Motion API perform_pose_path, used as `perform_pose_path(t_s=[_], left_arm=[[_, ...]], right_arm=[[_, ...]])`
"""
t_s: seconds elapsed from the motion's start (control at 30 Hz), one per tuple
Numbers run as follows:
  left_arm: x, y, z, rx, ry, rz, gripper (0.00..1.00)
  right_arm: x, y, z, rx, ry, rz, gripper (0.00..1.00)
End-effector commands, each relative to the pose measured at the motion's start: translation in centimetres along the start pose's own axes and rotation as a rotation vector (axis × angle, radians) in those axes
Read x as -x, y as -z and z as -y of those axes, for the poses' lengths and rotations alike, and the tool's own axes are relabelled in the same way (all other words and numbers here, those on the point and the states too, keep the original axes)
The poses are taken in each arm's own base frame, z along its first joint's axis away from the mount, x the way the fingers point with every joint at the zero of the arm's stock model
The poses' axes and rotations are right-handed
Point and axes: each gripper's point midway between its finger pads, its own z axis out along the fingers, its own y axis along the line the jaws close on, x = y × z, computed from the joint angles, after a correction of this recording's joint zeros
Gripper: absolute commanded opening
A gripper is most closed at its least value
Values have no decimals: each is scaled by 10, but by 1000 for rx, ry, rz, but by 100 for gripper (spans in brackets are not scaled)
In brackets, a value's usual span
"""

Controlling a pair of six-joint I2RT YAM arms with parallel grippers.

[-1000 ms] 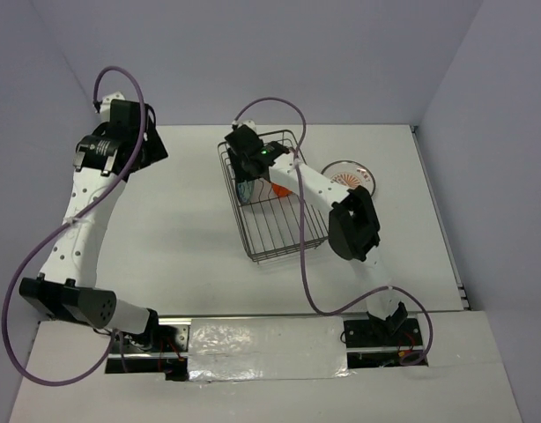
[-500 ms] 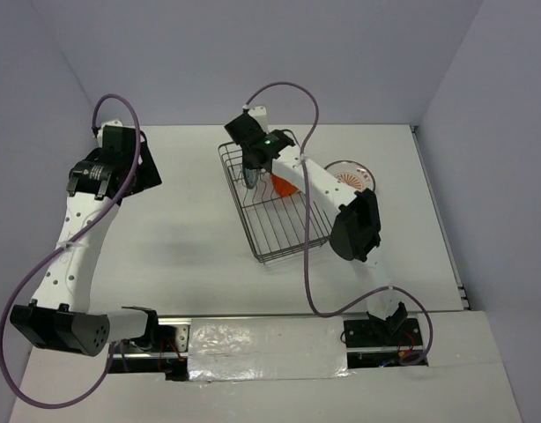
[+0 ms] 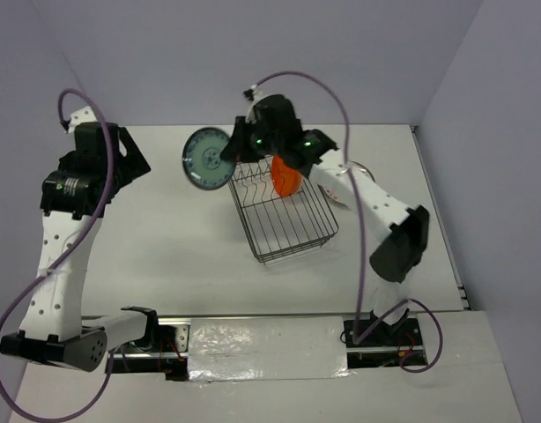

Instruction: Unload the plates from the dish rack

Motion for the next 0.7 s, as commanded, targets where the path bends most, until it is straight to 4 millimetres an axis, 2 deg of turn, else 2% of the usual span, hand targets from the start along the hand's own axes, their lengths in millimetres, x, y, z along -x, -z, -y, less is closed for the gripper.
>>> perform_pose_path(t_s=[0.0,0.03,0.07,0.13,0.17,0.27,0.3,0.33,0.43,0.47,0.5,0.53,0.6,0.67], left_arm=[[38,34,-5,-30,122,126,100],[39,36,-3,-42,121,125,99],[45,42,-3,-55,129,140,100],[51,50,-5,-48,145,152,100],[53,53,-5,-52,143,159,100],[56,53,-9,-37,131,178,99],[55,53,-9,-35,124,176,100],[55,55,-10,-38,119,180,99],[48,52,-10,-45,98,172,100],[44,49,-9,-44,88,162,100],[43,49,-11,-44,76,164,99],[40,46,-10,-43,63,157,99],[37,42,-10,-42,39,153,100],[34,37,-2,-68,18,141,99]], right_arm=[[-95,-63,-8,156,-113,-289,9],[-114,-82,-1,142,-128,-330,9],[-118,-90,-14,163,-112,-341,10],[-141,-115,-12,162,-110,-398,10],[-154,-121,-22,178,-99,-424,10],[-179,-143,-21,156,-77,-475,12],[-190,-146,-26,154,-69,-495,15],[-197,-149,-22,129,-70,-513,17],[-216,-158,-6,57,-73,-547,47],[-216,-157,-4,39,-65,-543,64],[-216,-153,-8,37,-48,-543,73],[-212,-151,-7,23,-21,-524,86],[-179,-132,-25,47,18,-448,93],[-147,-116,-30,25,38,-360,95]])
